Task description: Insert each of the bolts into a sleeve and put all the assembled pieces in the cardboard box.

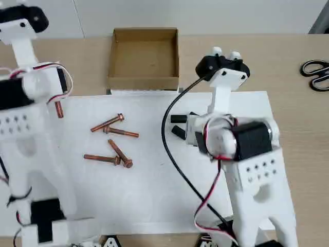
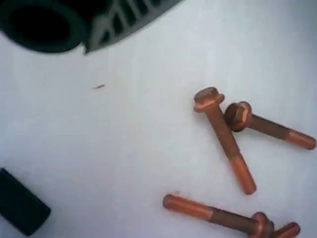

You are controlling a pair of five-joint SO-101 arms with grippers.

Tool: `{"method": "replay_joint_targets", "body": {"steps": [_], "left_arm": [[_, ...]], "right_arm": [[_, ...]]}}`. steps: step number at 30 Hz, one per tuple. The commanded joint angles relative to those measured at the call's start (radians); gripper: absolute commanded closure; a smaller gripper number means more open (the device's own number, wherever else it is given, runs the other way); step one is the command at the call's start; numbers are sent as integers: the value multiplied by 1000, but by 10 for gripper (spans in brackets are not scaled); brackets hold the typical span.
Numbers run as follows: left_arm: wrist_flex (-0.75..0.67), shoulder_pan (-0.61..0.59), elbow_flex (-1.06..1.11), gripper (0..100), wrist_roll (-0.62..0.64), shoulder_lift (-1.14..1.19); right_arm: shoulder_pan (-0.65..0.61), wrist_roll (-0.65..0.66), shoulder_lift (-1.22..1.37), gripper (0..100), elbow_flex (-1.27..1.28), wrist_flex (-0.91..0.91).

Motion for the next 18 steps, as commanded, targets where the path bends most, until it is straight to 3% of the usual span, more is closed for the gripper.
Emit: {"method": "replay_joint_targets", "body": {"steps": [1, 5, 13, 18], "left_arm": [[5, 52, 51, 995, 5, -117], [-87, 64, 189, 995, 124, -206], [-285, 115, 544, 995, 224, -497], [-466, 186, 826, 995, 327, -726]], "right_arm": [[-33, 8, -64, 996, 55, 1], [-48, 8, -147, 996, 157, -79], [-48, 9, -378, 996, 368, -197], [-48, 81, -493, 996, 502, -308]]}}
